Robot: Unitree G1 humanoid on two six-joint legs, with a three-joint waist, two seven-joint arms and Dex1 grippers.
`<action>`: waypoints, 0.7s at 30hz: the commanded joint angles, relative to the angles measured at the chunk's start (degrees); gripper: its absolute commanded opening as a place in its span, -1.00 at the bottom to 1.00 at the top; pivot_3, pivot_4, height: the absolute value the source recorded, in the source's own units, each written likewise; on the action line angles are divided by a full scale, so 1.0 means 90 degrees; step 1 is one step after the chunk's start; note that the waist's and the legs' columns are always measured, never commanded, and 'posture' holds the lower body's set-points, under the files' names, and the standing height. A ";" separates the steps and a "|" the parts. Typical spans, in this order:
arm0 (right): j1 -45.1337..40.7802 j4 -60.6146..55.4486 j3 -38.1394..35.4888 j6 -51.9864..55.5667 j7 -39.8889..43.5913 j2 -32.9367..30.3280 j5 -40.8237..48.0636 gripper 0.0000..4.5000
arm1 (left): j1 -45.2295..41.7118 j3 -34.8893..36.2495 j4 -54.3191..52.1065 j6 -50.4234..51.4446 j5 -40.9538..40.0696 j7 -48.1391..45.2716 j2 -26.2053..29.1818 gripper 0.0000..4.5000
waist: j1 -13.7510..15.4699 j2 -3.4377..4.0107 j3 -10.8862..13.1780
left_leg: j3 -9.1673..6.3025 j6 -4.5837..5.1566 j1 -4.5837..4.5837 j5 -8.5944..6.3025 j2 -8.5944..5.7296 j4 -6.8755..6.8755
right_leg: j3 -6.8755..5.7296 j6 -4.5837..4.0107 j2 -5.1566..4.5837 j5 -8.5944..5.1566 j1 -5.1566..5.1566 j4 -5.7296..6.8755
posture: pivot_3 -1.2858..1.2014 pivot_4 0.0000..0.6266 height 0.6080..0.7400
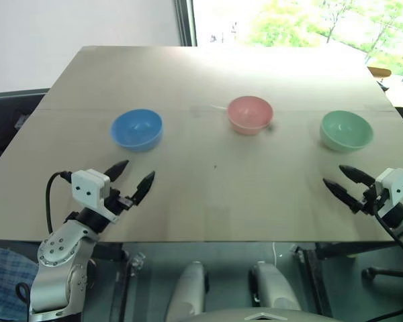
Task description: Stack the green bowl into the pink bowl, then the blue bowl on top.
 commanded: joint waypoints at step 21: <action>-0.0327 -0.0295 0.0070 0.0116 -0.0079 -0.0159 0.0052 0.29 | -0.0093 0.0056 -0.0221 -0.0330 -0.0394 -0.0187 -0.0147 0.73 | -0.0005 0.0000 0.0000 | 0.0001 0.0000 0.0000 0.0000 0.0001 -0.0006 | 0.0001 0.0000 0.0000 0.0000 0.0000 -0.0008 | 0.03 -0.52 1.00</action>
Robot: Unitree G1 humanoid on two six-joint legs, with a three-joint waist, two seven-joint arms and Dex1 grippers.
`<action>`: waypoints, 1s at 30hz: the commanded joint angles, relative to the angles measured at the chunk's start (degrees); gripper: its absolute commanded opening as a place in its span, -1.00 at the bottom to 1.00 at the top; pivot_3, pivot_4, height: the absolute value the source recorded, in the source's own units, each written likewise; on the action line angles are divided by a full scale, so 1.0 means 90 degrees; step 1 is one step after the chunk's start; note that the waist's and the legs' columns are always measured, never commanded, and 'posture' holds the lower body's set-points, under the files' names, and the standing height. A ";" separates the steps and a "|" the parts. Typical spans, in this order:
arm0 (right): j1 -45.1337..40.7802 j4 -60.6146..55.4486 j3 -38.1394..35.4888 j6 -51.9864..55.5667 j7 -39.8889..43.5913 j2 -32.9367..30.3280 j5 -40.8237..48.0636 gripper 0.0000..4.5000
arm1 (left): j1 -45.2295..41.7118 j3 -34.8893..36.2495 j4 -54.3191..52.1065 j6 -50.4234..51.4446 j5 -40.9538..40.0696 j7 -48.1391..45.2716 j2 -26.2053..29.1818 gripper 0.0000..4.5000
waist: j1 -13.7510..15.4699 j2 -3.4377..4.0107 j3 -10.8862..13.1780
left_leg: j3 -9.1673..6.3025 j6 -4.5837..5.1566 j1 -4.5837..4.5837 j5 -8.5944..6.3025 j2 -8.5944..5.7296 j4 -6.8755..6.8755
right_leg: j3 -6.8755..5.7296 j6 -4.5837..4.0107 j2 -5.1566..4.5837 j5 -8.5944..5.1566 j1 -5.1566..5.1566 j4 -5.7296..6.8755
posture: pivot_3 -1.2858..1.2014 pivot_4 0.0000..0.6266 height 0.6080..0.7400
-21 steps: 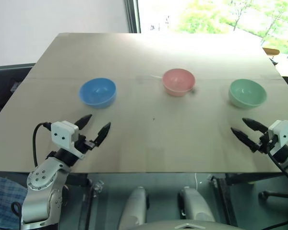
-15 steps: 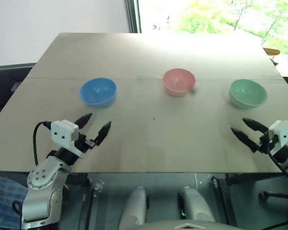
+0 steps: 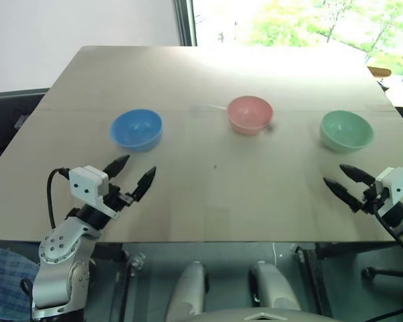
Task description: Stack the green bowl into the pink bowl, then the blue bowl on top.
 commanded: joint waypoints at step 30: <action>-0.6184 0.2730 0.4322 0.0818 0.0358 0.0250 -0.3388 0.29 | 0.1154 0.0176 -0.1575 0.0240 -0.1478 0.0052 -0.0337 0.73 | -0.0001 -0.0002 0.0002 | -0.0005 -0.0001 -0.0014 0.0001 -0.0003 -0.0053 | -0.0009 -0.0002 -0.0009 0.0003 -0.0016 -0.0055 | 0.03 -0.52 1.00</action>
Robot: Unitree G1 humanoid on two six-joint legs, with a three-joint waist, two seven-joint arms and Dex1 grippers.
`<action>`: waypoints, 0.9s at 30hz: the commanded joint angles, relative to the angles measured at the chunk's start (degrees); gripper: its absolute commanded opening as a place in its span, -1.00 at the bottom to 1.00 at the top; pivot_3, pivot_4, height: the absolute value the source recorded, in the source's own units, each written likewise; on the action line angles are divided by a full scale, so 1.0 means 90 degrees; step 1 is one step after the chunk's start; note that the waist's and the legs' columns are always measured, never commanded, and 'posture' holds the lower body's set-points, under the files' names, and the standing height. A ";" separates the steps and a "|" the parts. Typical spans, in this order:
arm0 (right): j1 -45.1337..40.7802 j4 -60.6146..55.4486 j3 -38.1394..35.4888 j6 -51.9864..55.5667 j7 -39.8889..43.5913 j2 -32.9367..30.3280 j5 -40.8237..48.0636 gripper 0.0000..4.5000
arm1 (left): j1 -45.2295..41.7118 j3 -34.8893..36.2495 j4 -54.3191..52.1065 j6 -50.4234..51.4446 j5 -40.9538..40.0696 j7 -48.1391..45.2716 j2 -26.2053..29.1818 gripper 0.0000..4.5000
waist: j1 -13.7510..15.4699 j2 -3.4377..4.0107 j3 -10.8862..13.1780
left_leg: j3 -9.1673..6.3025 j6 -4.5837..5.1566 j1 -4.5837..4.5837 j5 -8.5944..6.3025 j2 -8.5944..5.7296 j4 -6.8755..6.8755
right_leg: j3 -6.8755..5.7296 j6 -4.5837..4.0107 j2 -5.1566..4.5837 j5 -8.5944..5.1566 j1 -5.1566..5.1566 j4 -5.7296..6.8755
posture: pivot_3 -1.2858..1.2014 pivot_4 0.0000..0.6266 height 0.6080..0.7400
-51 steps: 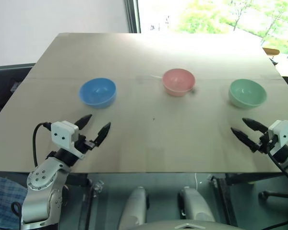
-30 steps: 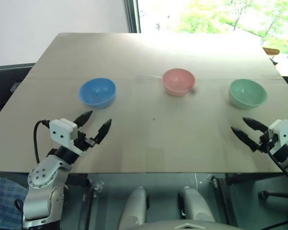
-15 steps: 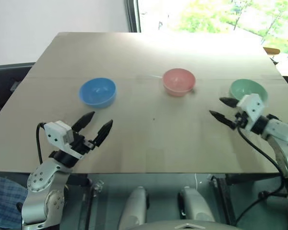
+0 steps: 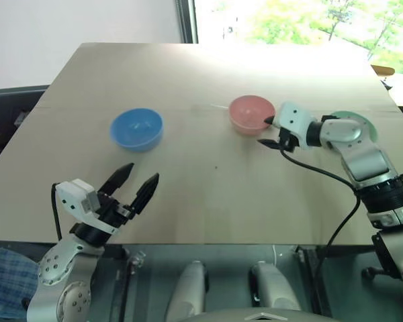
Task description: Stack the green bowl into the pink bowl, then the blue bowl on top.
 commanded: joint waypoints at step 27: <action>-0.2677 0.5561 0.0615 -0.2474 -0.1222 0.1853 -0.2120 -0.20 | 0.0388 0.0029 -0.0833 -0.0576 0.0063 -0.0279 0.0013 0.73 | -0.0044 0.0008 0.0005 | 0.0010 -0.0001 0.0006 0.0001 0.0004 -0.0011 | 0.0009 -0.0003 0.0008 0.0000 -0.0008 0.0004 | 0.03 -0.52 1.00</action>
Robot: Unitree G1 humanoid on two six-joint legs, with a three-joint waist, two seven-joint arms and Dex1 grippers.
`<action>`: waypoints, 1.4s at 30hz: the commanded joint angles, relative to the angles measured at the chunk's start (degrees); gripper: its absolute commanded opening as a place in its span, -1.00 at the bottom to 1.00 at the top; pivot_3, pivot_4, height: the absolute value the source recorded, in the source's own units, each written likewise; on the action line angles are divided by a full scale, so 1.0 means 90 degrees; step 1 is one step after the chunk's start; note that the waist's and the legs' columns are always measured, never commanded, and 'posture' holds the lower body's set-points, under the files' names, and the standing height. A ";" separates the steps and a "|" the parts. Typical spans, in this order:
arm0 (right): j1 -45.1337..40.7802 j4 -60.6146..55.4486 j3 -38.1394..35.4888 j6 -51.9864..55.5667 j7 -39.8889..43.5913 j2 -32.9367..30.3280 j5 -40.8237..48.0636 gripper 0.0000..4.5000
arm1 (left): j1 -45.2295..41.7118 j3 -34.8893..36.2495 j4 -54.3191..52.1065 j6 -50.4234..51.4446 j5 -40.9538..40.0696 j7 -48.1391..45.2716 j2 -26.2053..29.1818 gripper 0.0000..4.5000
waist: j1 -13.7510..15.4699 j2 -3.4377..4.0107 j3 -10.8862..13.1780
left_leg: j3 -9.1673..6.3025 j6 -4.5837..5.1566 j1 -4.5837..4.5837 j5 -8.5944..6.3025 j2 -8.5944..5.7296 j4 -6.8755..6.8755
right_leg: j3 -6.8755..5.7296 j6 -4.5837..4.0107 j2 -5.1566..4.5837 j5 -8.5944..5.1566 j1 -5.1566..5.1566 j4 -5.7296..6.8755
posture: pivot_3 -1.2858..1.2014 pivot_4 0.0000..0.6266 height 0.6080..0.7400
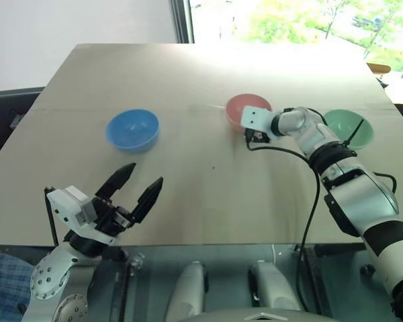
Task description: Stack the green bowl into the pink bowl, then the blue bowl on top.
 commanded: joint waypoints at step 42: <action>0.2869 -0.8324 0.0173 0.2865 0.2831 -0.1556 0.0342 0.96 | -0.0939 -0.0494 0.0573 -0.0156 0.0304 -0.0376 0.0138 0.73 | 0.0034 0.0000 0.0000 | -0.0014 -0.0001 0.0000 0.0000 0.0005 0.0004 | -0.0011 0.0001 0.0002 0.0001 0.0006 -0.0002 | 0.03 -0.52 1.00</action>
